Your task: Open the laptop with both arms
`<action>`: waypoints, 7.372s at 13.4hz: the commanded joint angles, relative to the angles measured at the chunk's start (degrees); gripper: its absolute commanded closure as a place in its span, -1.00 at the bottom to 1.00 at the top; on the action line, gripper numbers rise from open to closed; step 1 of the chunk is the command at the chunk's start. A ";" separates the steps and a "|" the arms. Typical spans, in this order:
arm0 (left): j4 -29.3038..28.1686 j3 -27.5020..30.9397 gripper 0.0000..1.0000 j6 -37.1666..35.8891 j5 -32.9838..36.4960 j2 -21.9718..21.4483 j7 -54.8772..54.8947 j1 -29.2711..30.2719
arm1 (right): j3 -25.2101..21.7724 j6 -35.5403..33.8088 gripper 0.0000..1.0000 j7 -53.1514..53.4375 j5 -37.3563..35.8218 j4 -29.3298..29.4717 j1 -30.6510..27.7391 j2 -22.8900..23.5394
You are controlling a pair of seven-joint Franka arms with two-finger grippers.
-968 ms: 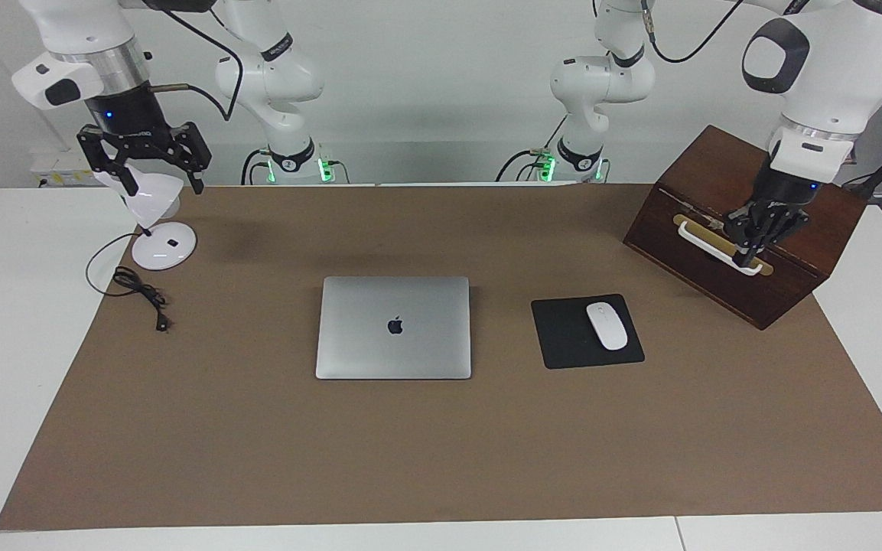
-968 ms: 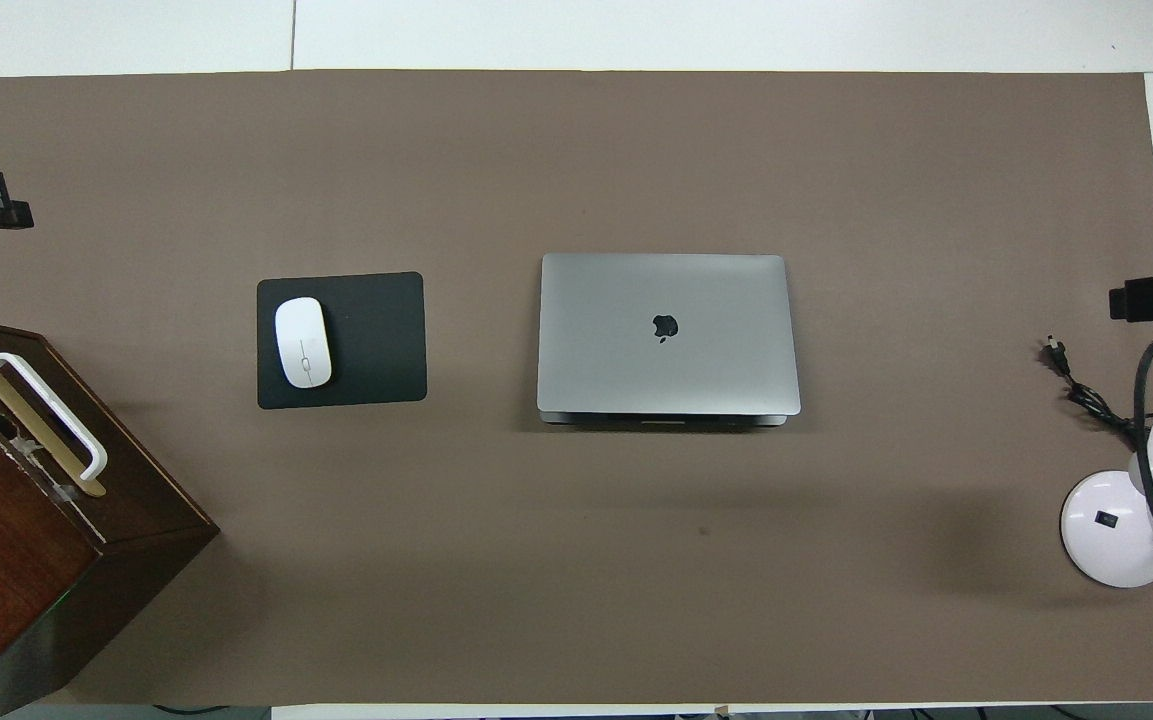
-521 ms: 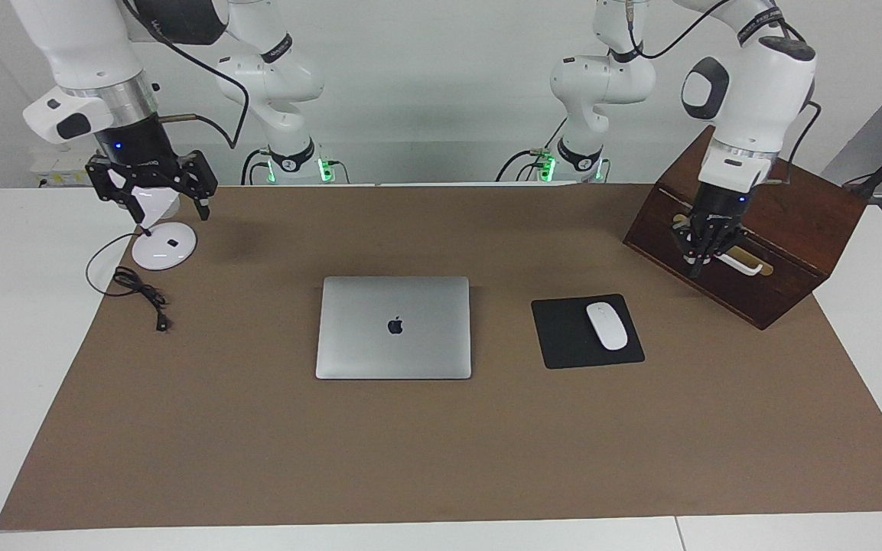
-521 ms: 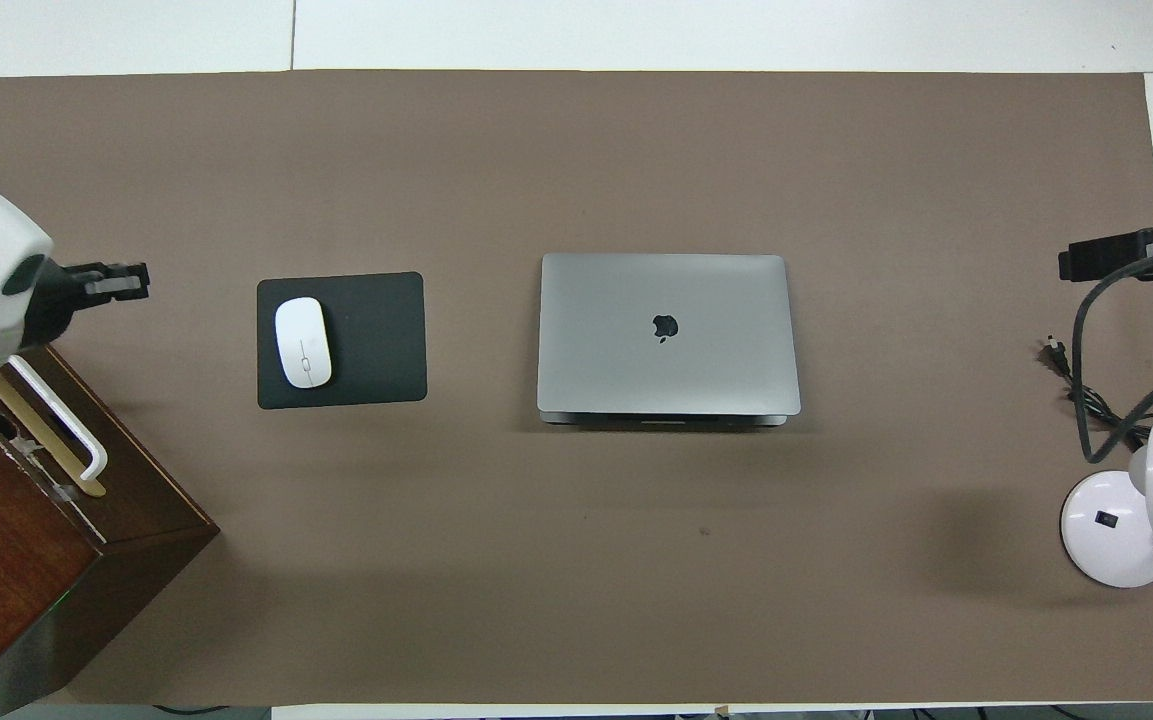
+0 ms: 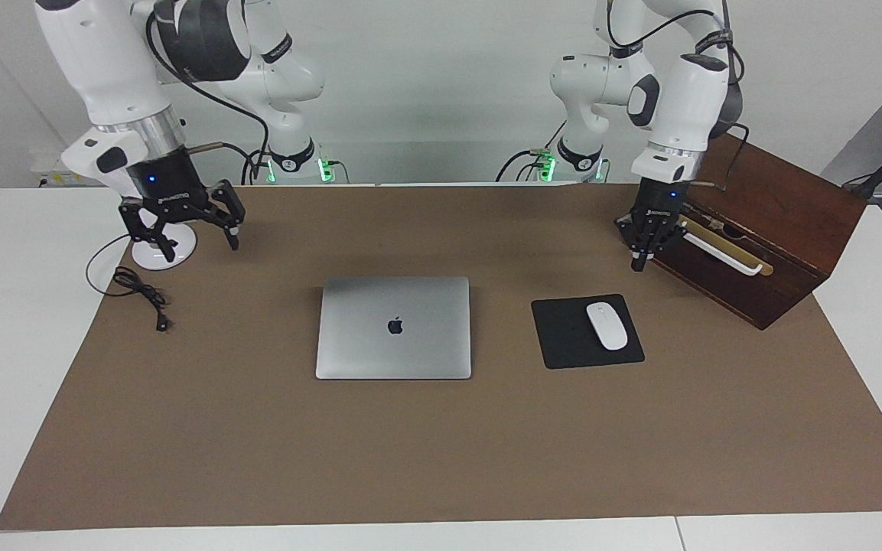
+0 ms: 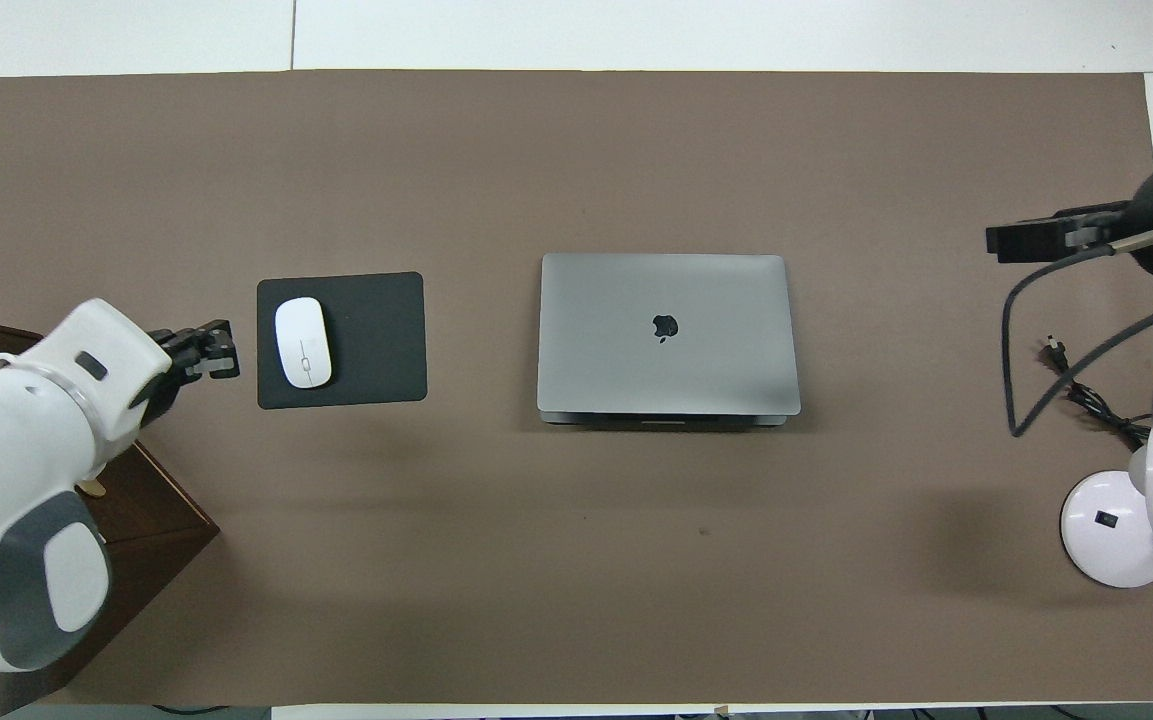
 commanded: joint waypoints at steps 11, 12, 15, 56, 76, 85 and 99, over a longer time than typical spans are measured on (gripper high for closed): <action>-6.69 0.92 1.00 33.11 -0.86 14.86 -1.28 -19.90 | -6.66 16.06 -1.00 29.03 15.97 -19.34 20.47 -4.65; -6.69 0.92 1.00 34.34 -0.86 15.91 -1.19 -21.30 | -8.14 14.32 -1.00 27.29 14.84 -19.35 20.57 -4.74; -6.52 0.92 1.00 38.74 -0.86 20.48 -1.10 -24.20 | -16.57 1.22 -1.00 24.54 12.10 -16.62 26.16 -5.09; 5.44 0.92 1.00 38.83 5.38 34.82 -0.49 -25.80 | -12.46 45.77 -1.00 46.17 37.85 -37.02 41.67 0.35; 4.91 0.92 1.00 38.83 4.41 34.91 -0.49 -27.47 | -14.93 45.77 -1.00 33.95 55.43 -25.33 41.58 7.64; 4.91 1.01 1.00 38.83 4.41 34.99 -0.40 -27.47 | -14.93 45.68 -1.00 33.86 55.52 -16.99 41.31 11.42; 4.82 1.09 1.00 38.83 4.32 35.26 -0.31 -28.26 | -22.48 32.77 -1.00 33.68 54.38 0.60 38.86 19.33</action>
